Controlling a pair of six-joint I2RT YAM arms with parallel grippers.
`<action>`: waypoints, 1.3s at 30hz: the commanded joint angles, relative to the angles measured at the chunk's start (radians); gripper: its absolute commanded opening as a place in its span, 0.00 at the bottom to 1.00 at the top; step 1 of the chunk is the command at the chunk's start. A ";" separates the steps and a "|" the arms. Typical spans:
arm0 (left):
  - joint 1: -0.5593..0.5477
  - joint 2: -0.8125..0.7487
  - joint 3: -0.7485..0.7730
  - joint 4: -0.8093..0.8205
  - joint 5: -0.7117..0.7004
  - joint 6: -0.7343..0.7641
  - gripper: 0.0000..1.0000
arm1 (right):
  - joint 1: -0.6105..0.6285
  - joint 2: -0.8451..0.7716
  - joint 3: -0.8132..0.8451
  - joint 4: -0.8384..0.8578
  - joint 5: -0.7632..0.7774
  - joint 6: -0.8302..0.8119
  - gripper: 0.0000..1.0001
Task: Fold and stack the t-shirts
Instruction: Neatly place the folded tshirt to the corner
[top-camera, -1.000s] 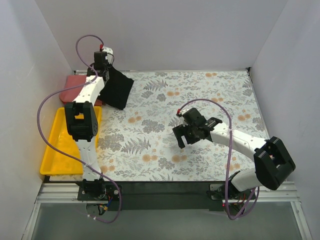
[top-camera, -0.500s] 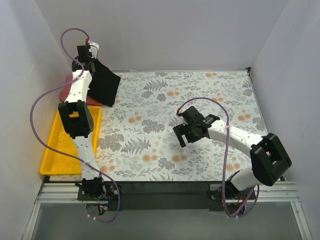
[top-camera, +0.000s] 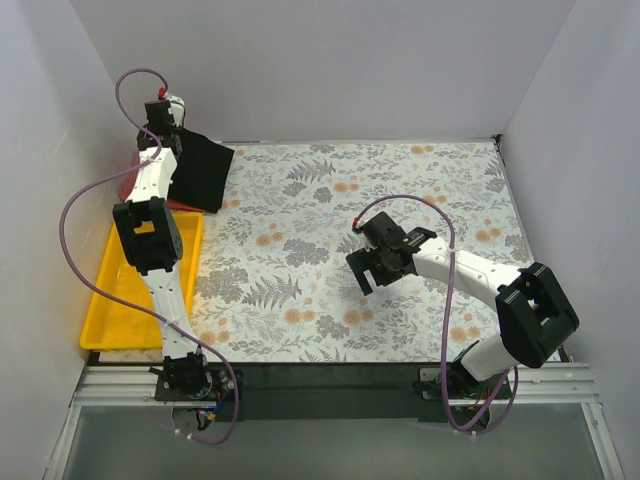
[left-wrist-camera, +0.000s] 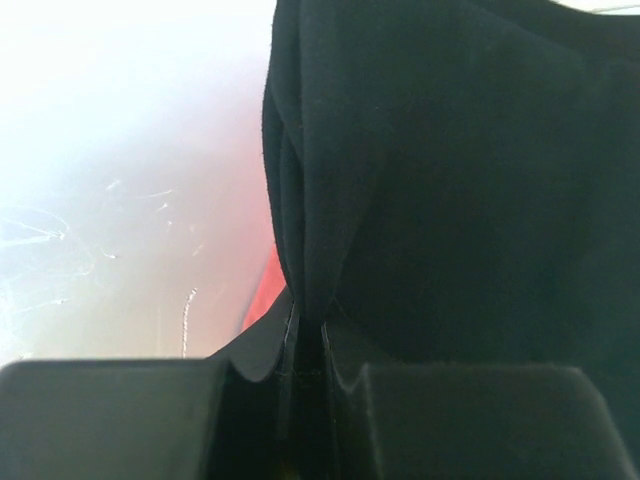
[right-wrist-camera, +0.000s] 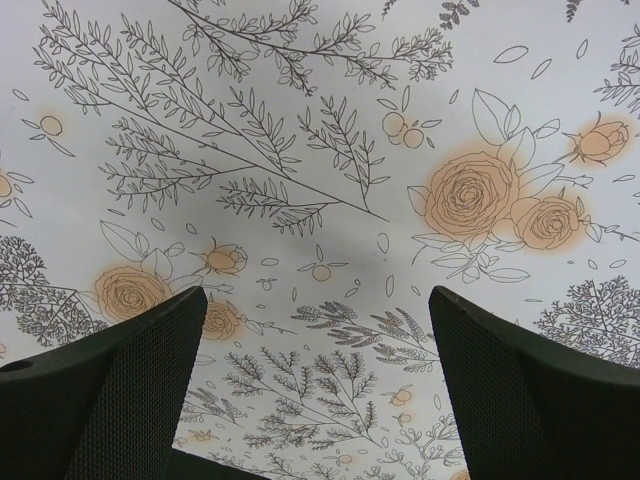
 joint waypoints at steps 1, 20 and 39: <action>0.028 0.013 -0.034 0.181 -0.122 0.054 0.00 | -0.004 0.004 0.024 -0.008 -0.002 -0.001 0.98; 0.071 0.134 -0.046 0.510 -0.340 0.161 0.78 | -0.006 0.050 0.055 -0.024 0.012 -0.007 0.98; -0.168 -0.490 -0.482 0.134 0.344 -0.802 0.96 | -0.398 -0.270 0.093 -0.071 0.283 0.058 0.98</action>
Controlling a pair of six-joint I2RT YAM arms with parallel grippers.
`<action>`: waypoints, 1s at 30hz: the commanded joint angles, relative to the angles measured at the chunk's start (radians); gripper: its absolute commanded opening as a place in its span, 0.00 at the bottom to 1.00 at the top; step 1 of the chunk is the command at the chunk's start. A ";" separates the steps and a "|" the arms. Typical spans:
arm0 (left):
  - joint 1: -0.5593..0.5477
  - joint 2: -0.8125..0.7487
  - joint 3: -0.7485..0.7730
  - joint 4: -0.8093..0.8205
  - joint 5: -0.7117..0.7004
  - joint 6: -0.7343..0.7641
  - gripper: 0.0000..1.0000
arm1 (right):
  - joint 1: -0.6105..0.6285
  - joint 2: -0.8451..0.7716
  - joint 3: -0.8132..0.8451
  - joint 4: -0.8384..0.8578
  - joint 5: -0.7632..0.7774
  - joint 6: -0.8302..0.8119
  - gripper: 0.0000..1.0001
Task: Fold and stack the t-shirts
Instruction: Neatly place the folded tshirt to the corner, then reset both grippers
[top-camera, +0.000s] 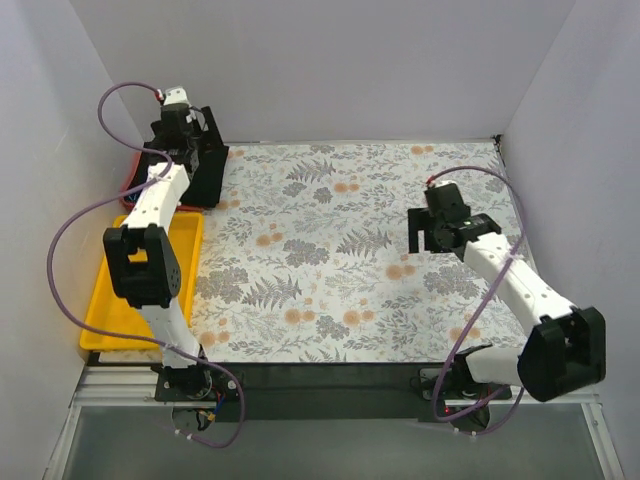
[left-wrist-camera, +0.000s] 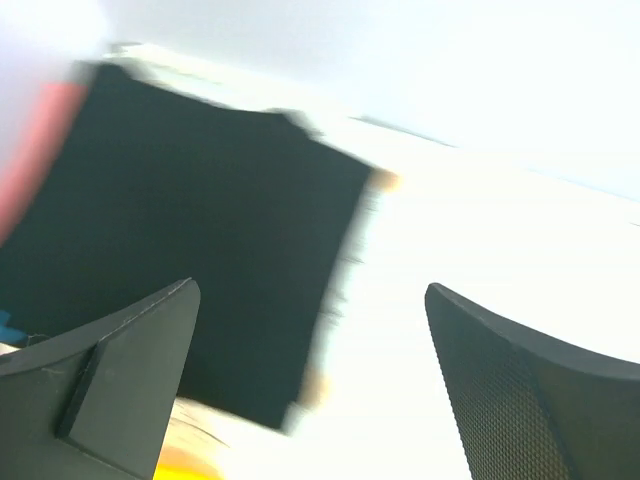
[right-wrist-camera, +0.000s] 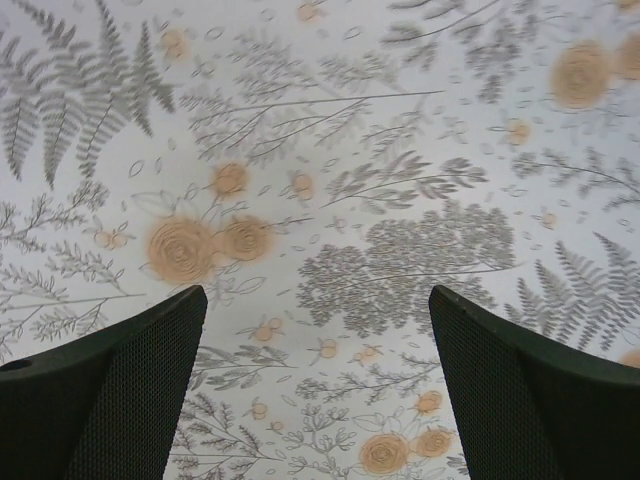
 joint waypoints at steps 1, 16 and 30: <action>-0.090 -0.254 -0.117 -0.040 0.154 -0.174 0.96 | -0.094 -0.126 0.063 -0.029 0.072 0.020 0.98; -0.168 -1.474 -0.629 -0.195 -0.256 -0.321 0.96 | -0.055 -0.678 0.126 -0.086 0.218 -0.040 0.98; -0.167 -1.807 -0.951 -0.190 -0.351 -0.404 0.96 | -0.039 -1.007 -0.098 0.099 0.210 -0.119 0.98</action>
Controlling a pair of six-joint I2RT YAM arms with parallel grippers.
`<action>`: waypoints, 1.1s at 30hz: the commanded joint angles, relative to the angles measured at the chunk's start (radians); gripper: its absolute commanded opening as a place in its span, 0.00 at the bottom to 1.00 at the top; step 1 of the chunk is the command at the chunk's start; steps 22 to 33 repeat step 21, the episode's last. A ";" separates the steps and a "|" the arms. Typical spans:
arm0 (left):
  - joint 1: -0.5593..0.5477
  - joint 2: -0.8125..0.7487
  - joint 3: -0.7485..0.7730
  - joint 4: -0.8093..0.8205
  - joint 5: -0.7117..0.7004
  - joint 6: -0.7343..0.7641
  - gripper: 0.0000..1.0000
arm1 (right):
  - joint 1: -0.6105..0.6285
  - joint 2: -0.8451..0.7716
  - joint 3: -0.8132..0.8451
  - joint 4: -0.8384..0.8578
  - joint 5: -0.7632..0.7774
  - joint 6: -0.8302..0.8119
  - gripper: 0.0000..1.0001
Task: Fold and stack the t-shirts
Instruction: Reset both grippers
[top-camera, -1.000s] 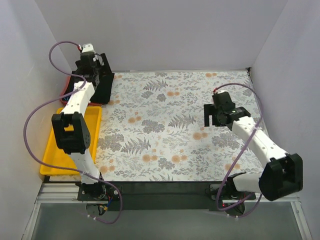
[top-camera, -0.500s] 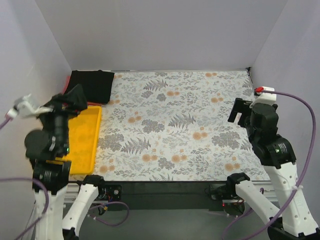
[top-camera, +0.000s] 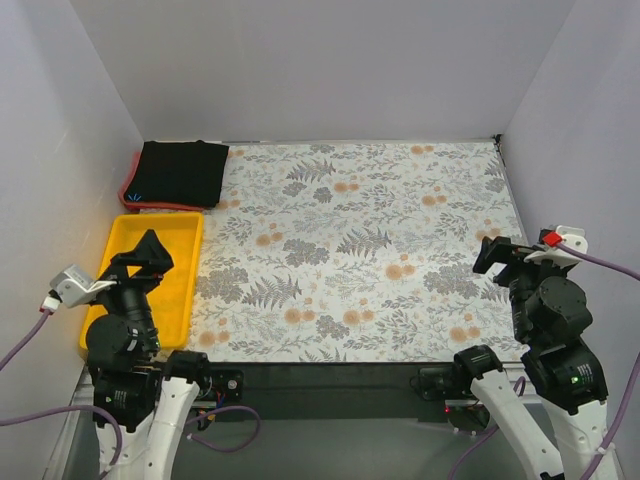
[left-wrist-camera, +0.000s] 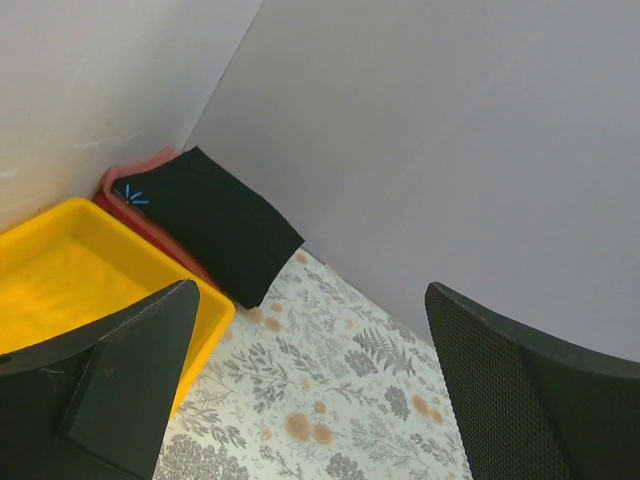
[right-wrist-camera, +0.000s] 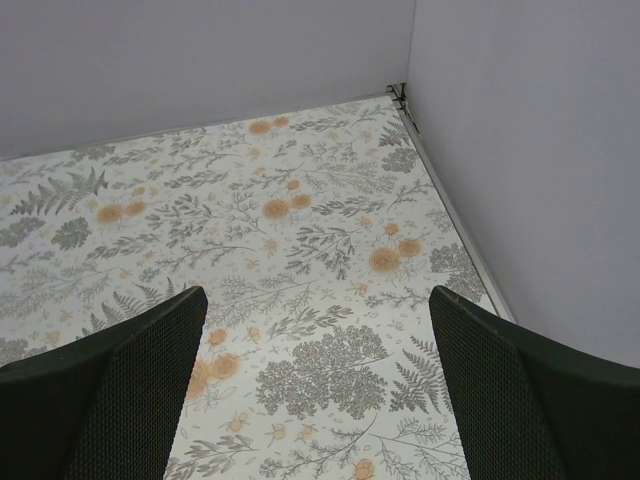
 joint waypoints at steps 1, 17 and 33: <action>0.000 -0.043 -0.061 0.007 -0.047 -0.063 0.96 | 0.004 -0.021 -0.019 0.074 -0.002 -0.016 0.98; 0.000 -0.096 -0.171 0.052 -0.033 -0.043 0.97 | 0.005 -0.050 -0.059 0.078 -0.088 -0.006 0.98; 0.000 -0.071 -0.175 0.050 -0.030 -0.029 0.97 | 0.004 -0.058 -0.067 0.084 -0.111 -0.004 0.98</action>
